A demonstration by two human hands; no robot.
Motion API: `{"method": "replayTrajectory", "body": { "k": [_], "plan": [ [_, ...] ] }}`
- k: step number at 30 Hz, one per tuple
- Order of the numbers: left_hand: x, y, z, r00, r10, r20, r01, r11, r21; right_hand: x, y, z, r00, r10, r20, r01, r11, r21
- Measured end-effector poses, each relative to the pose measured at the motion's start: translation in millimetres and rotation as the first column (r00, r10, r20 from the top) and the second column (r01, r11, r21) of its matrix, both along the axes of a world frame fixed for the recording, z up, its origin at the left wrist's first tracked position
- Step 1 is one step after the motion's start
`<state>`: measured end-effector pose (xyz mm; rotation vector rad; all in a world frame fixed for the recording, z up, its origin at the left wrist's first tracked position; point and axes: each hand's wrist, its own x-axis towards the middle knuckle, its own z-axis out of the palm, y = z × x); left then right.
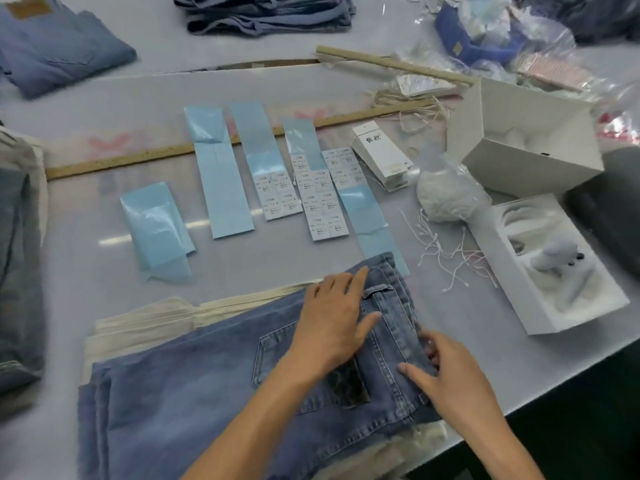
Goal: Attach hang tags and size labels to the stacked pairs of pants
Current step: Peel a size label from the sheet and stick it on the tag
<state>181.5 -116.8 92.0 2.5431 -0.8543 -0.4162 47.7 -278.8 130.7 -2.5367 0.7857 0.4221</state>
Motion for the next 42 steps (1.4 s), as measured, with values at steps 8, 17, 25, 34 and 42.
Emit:
{"method": "replayTrajectory", "body": {
  "k": [8,17,25,34,42],
  "plan": [
    [19.1,35.5,27.1,0.832,-0.314,-0.457,0.109,0.901,-0.421,-43.7,29.8,7.7,0.856,0.263,0.446,-0.201,0.963,-0.181],
    [-23.8,16.1,76.9,0.842,-0.488,-0.229,0.522,0.845,0.117,-92.6,71.1,-8.0,0.691,0.306,0.655,-0.167,0.949,-0.267],
    [-22.1,30.6,64.1,0.881,-0.087,-0.465,0.032,0.992,-0.124,-107.7,81.5,-4.7,0.683,0.263,0.681,-0.133,0.962,-0.239],
    [-32.0,41.7,59.1,0.614,0.078,-0.785,-0.471,0.835,-0.285,-88.0,94.7,14.6,0.682,0.15,0.716,-0.151,0.987,-0.062],
    [-39.1,45.8,63.5,0.482,-0.019,-0.876,-0.562,0.761,-0.325,-40.0,82.7,30.1,0.841,-0.162,0.517,0.11,0.985,0.13]
  ]
}}
